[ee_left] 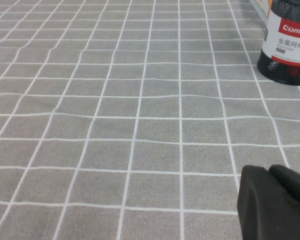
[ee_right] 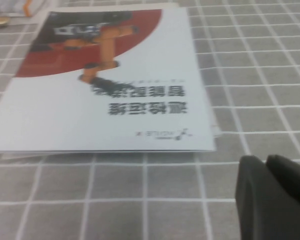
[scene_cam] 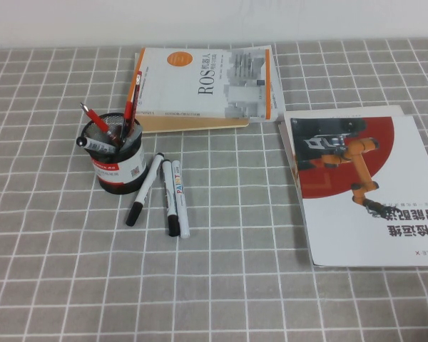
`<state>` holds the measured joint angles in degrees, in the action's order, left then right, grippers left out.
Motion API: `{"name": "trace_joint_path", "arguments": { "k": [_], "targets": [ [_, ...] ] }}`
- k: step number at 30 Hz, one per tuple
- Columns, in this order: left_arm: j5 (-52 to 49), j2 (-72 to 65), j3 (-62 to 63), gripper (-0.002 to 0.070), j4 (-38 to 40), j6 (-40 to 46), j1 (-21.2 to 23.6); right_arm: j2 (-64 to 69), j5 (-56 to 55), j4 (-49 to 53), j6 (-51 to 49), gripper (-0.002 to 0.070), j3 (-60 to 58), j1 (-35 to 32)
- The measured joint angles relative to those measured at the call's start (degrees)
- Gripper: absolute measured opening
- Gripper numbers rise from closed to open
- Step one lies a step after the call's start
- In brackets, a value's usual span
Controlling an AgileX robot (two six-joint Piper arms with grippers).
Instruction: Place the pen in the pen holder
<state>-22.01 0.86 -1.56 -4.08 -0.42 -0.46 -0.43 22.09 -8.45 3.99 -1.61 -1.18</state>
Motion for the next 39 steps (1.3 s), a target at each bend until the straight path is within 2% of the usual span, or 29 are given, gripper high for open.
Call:
{"name": "trace_joint_path", "arguments": {
  "k": [7,14,39],
  "targets": [
    [0.0,0.0,0.0,-0.0005,0.0,0.0,0.0,0.0,0.0,1.5,-1.2,-0.0013,0.0,3.6],
    [0.0,0.0,0.0,-0.0005,0.0,0.0,0.0,0.0,0.0,4.6,-1.2,-0.0013,0.0,3.7],
    [0.0,0.0,0.0,-0.0005,0.0,0.0,0.0,0.0,0.0,4.9,-1.2,-0.0013,0.0,3.7]
  ]
}}
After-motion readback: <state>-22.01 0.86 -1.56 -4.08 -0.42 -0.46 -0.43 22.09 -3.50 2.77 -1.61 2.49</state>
